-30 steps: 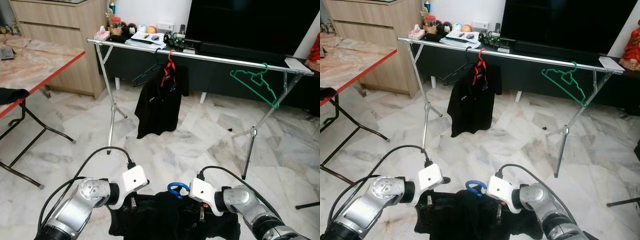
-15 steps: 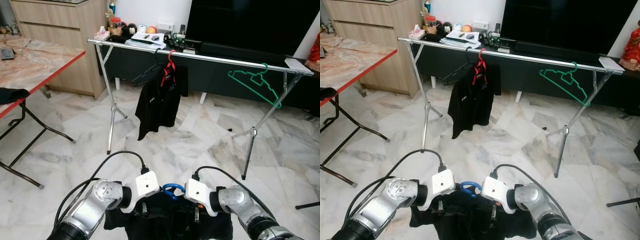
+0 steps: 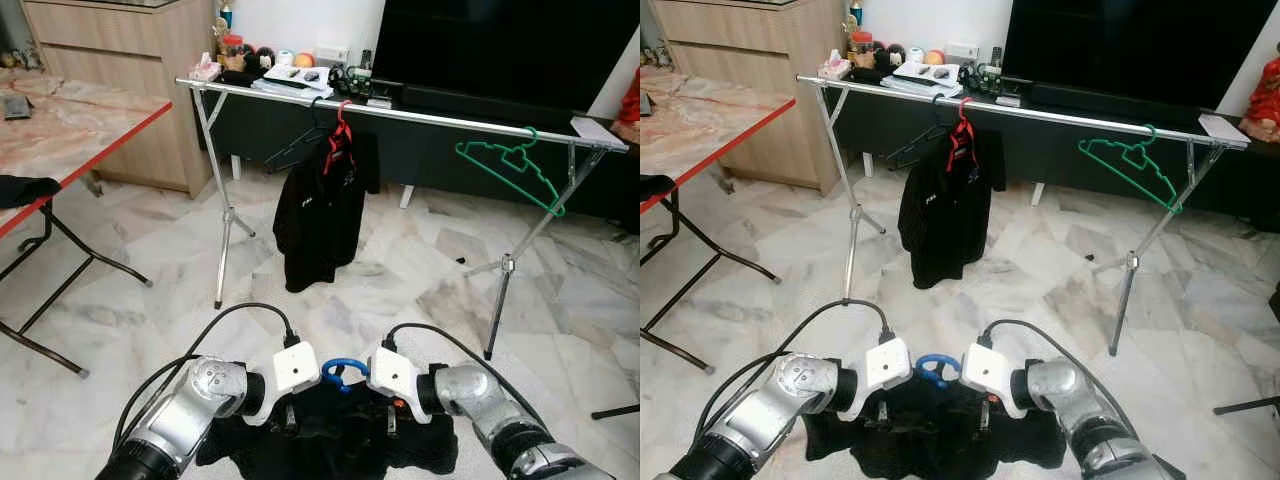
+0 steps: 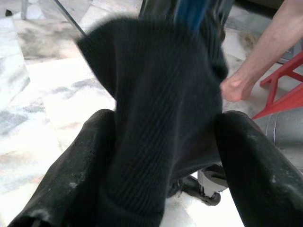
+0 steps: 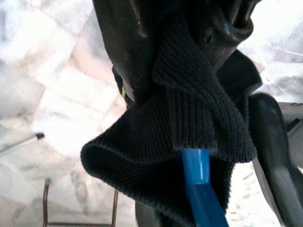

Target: Hang hanger

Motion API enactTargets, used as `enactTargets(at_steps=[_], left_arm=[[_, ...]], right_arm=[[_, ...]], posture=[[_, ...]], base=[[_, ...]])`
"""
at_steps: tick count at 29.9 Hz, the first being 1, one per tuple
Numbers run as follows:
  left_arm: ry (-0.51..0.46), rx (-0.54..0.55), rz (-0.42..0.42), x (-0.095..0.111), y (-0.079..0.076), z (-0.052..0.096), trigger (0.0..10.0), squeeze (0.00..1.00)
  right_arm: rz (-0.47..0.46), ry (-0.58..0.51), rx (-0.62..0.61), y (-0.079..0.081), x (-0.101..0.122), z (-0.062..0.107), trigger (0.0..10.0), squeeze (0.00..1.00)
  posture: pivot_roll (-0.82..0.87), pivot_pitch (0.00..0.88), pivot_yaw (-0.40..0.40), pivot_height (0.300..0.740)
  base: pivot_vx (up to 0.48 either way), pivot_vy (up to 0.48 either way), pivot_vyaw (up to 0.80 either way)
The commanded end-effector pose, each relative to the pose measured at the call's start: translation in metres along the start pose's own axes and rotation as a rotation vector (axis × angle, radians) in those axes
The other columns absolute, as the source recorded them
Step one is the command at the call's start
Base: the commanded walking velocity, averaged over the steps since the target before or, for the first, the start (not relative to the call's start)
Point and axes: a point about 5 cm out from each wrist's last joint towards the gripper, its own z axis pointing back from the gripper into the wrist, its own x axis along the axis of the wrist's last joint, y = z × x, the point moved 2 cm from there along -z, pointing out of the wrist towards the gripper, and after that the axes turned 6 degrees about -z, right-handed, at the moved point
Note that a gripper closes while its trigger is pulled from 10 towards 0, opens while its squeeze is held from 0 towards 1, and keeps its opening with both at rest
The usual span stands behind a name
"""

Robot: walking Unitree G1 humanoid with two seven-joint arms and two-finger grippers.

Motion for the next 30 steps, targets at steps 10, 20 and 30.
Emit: enactTargets(at_steps=[10, 20, 30], left_arm=[[-0.015, -0.020, 0.018, 0.0002, -0.0028, -0.0026, 0.0, 0.00], [-0.013, -0.025, 0.015, -0.0004, -0.0034, -0.0024, 0.0, 0.00], [-0.016, -0.021, 0.016, -0.0004, -0.0034, -0.0022, 0.0, 0.00]], right_arm=[[0.056, -0.097, -0.008, -0.0107, 0.0248, 0.0078, 0.0, 0.00], [0.057, -0.099, -0.002, -0.0095, 0.0250, 0.0067, 0.0, 0.00], [0.054, -0.093, 0.006, -0.0087, 0.0237, 0.0065, 0.0, 0.00]], posture=[[0.10, 0.019, -0.116, 0.740], [0.10, 0.014, -0.112, 0.740], [0.10, 0.016, -0.114, 0.740]], base=[[0.000, 0.000, 0.00], [0.000, 0.000, 0.00], [0.000, 0.000, 0.00]])
